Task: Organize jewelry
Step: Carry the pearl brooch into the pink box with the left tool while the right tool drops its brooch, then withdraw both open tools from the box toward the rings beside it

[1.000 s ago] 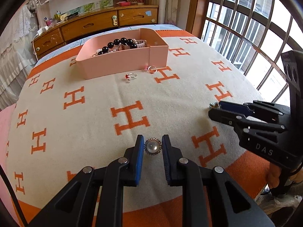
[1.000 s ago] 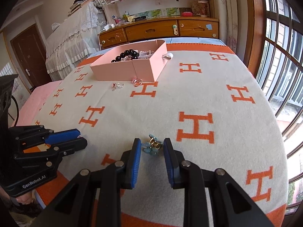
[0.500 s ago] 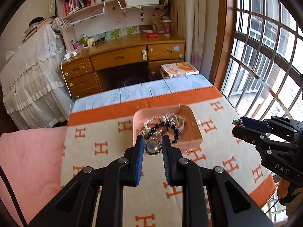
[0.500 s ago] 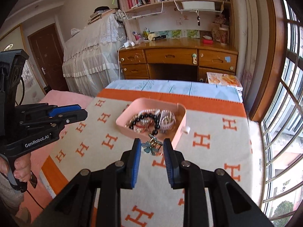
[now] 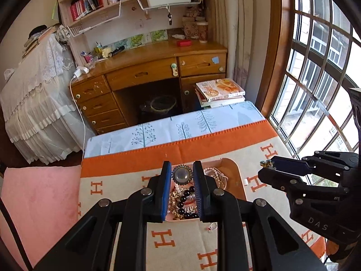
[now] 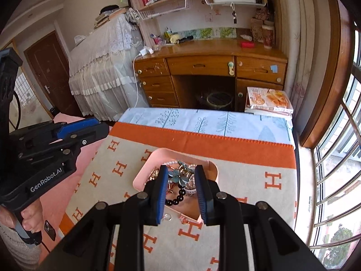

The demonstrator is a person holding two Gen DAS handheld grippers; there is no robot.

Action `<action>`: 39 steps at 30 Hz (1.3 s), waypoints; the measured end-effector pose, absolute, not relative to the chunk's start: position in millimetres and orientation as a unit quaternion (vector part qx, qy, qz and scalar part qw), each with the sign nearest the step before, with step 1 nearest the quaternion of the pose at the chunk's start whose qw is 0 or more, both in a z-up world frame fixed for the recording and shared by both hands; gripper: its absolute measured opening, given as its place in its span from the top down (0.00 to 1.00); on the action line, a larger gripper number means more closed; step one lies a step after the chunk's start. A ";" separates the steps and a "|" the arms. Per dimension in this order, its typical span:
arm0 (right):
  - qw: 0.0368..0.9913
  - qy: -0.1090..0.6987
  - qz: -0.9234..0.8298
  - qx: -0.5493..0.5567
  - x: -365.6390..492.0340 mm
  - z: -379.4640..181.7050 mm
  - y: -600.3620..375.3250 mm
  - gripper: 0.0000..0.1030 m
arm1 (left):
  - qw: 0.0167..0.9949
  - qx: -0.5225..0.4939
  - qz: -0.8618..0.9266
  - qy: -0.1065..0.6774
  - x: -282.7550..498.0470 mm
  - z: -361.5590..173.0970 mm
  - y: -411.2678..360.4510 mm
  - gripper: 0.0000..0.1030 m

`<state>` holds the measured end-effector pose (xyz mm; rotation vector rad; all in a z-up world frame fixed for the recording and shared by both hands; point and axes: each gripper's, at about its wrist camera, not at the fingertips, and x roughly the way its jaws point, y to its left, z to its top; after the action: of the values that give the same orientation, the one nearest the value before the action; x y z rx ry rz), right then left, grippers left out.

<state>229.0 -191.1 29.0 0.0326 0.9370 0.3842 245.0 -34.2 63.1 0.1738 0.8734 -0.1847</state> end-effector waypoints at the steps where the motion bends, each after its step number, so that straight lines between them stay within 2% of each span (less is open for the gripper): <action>1: 0.866 0.465 0.186 0.017 235.1 16.8 -190.2 0.76 | 0.893 0.086 -0.091 0.433 250.0 50.4 -37.7 0.83; 7: 0.819 0.541 0.190 0.030 252.2 -47.6 -186.3 0.76 | 0.853 0.086 -0.105 0.504 272.2 -27.0 -51.5 0.83; 12: 0.791 0.580 0.188 0.044 260.0 -73.4 -187.1 0.76 | 0.829 0.067 -0.115 0.543 280.2 -65.2 -53.2 0.81; 13: 0.790 0.582 0.186 0.045 260.6 -74.7 -188.2 0.76 | 0.826 0.063 -0.117 0.548 281.0 -69.0 -52.9 0.79; 17: 0.786 0.586 0.192 0.044 259.9 -78.8 -187.8 0.76 | 0.828 0.056 -0.114 0.546 279.6 -71.3 -48.5 0.49; 18: 0.787 0.586 0.191 0.042 259.8 -79.4 -187.3 0.75 | 0.831 0.059 -0.111 0.542 278.4 -70.2 -47.2 0.45; 28: 0.806 0.557 0.196 0.029 240.3 -66.1 -183.9 0.75 | 0.847 0.070 -0.109 0.516 257.8 -57.7 -39.0 0.43; 37: 0.828 0.515 0.219 0.024 193.7 -56.7 -186.7 0.75 | 0.892 0.107 -0.146 0.414 203.8 -38.3 -35.9 0.43; 39: 0.830 0.512 0.223 0.018 185.7 -62.7 -186.2 0.75 | 0.892 0.105 -0.153 0.412 194.9 -40.4 -33.6 0.40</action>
<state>185.7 -186.2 -62.7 0.0381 1.0855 0.4729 194.9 -33.6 -40.4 0.2169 0.8541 -0.3182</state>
